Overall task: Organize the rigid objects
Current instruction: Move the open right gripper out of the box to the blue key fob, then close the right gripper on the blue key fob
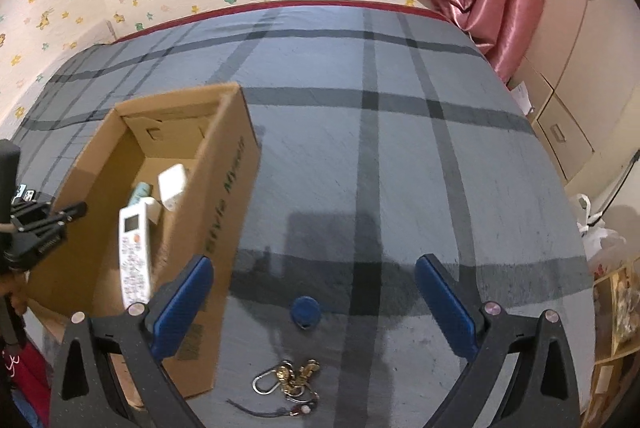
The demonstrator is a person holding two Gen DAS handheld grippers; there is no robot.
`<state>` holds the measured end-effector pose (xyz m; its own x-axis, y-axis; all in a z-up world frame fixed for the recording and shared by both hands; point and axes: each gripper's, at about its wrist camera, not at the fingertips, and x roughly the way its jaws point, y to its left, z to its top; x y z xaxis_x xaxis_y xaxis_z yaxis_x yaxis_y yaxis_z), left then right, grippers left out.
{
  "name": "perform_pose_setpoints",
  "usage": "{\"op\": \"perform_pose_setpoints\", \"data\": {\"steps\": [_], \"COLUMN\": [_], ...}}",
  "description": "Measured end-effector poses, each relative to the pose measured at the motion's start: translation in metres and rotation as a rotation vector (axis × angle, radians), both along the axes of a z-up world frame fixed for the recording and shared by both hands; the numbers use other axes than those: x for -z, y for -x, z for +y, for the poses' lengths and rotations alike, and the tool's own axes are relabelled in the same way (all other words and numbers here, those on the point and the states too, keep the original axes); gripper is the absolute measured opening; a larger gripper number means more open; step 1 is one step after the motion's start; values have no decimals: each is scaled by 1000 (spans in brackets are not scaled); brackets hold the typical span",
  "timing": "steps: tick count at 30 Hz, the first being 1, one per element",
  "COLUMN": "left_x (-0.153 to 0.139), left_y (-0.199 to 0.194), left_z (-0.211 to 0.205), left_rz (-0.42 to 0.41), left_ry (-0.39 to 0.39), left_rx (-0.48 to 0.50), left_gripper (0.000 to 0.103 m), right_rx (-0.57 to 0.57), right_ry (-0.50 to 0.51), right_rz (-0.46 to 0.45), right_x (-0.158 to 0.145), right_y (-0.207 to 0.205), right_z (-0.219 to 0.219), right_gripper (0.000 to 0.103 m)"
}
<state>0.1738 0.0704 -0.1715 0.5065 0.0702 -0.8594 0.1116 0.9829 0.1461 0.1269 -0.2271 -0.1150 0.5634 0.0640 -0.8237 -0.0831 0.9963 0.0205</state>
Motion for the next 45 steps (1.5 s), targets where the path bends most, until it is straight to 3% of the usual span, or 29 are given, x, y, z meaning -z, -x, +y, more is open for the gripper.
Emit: {"op": "perform_pose_setpoints", "data": {"steps": [22,34,40,43,45], "left_x": [-1,1,0,1,0], "left_y": [0,-1,-1,-1,-1], "left_z": [-1,-2,-2,-2,-2], "left_rz": [1,3,2,3,3], "left_ry": [-15,-25,-28,-29,-30], "left_rx": [0,0,1,1,1], "left_gripper": [16,16,16,16,16], "right_rx": [7,6,3,6,-1], "right_ry": [-7,7,15,17,4], "right_rz": [110,160,154,145,150], "right_x": [92,125,125,121,118], "right_y": [-5,-12,-10,-5,-3], "right_z": [-3,-1,1,4,4], "right_gripper": [103,103,102,88,66]}}
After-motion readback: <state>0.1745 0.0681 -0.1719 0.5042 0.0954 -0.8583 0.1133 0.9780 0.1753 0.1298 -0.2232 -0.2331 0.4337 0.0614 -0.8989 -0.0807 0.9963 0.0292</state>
